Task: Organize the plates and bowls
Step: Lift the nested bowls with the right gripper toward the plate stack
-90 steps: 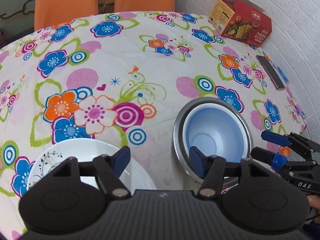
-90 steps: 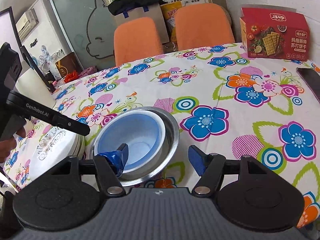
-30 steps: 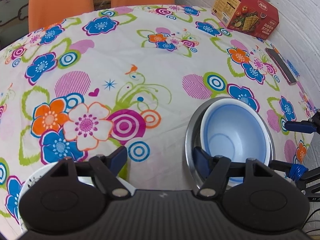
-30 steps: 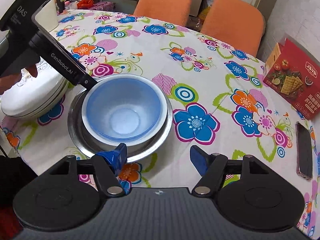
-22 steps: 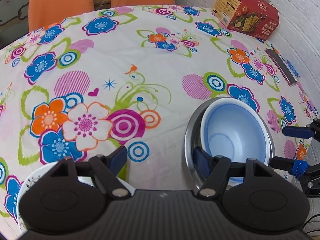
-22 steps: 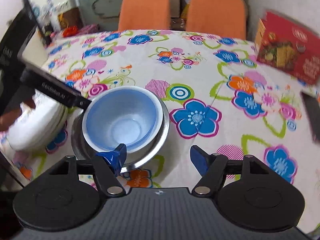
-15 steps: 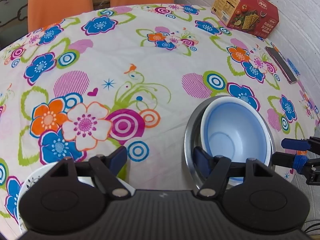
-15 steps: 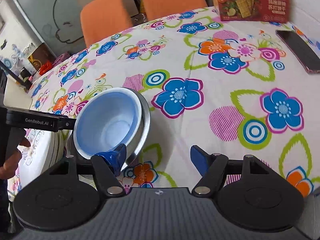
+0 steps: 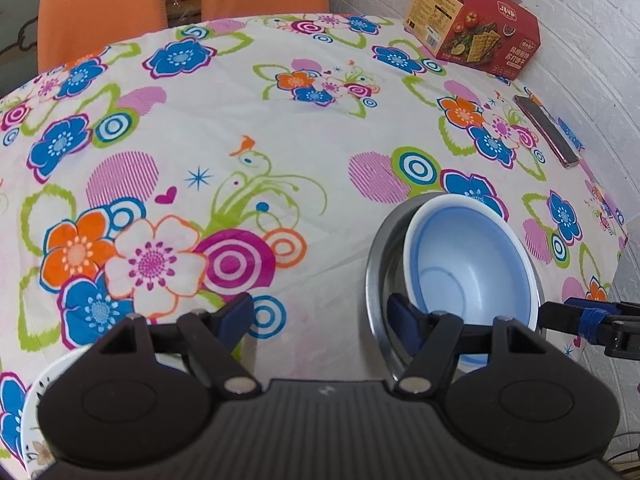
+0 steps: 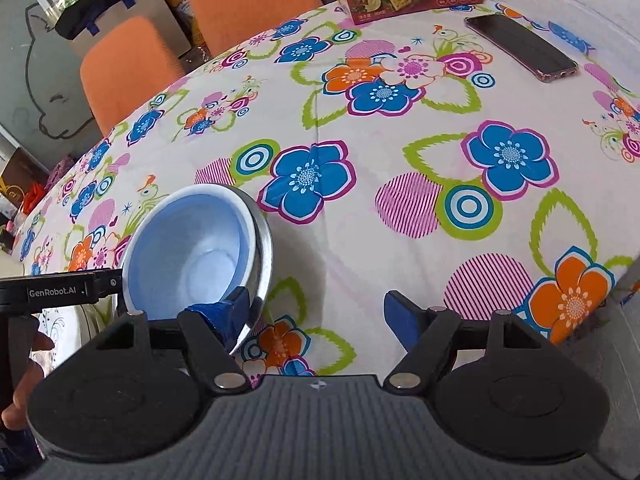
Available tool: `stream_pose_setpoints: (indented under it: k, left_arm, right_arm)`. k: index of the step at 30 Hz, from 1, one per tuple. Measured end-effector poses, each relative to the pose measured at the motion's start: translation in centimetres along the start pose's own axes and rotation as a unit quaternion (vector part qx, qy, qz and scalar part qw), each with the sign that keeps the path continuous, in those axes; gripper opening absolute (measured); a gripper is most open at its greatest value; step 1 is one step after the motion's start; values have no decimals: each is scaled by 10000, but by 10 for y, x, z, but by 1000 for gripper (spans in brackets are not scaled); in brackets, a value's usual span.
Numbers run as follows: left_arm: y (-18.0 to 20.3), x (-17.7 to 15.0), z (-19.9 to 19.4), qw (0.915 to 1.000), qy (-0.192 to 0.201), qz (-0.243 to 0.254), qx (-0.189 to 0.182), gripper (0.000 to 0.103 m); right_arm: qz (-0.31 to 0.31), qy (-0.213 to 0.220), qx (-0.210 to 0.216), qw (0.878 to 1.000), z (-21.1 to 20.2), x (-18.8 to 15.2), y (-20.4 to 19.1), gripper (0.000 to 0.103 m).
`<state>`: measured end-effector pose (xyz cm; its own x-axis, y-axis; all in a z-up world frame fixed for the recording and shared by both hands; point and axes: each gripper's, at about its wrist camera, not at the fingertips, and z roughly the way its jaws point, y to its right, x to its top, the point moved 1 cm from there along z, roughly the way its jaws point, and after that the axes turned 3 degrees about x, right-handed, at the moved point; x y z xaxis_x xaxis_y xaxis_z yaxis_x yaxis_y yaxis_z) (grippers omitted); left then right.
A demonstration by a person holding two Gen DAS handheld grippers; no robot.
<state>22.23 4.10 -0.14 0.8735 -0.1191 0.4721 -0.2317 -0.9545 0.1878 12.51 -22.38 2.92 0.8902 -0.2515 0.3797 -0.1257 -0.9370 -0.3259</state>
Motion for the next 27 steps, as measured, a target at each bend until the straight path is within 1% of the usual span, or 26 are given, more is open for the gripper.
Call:
stream_pose_setpoints:
  k: [4,8,12,14,16,19,27]
  left_arm:
    - [-8,0,-2,9997,-10,-154,-167,71]
    - [-9,2,-1,9998,-35,-175,-95,71]
    - [-5,1,3,10000,-73,-45,-24,71]
    - [-5,2,2,9999,-89,-36,-54,71]
    - [-8,4,3,9998,-135,-85,-120,71]
    - [-8,3,2,9998,-64,-88,-162,71]
    - [-8,0,-1,9998,-9,-130,-143,71]
  right_arm:
    - [3,-149,-26,9999,5,0,-4,61]
    - [-183,-227,-39,9996,8,6,-7,63]
    - [-198,-344,107,9992,22,5,-5,64]
    - [-117,-369,167,9991,24,5,-1,66]
    - [-264,-394,242,9986,24,6,-1,66]
    - [-440,-405,269,9979,24,6,-2,67]
    - [-695,-384,324,9963,24,7,-3,69]
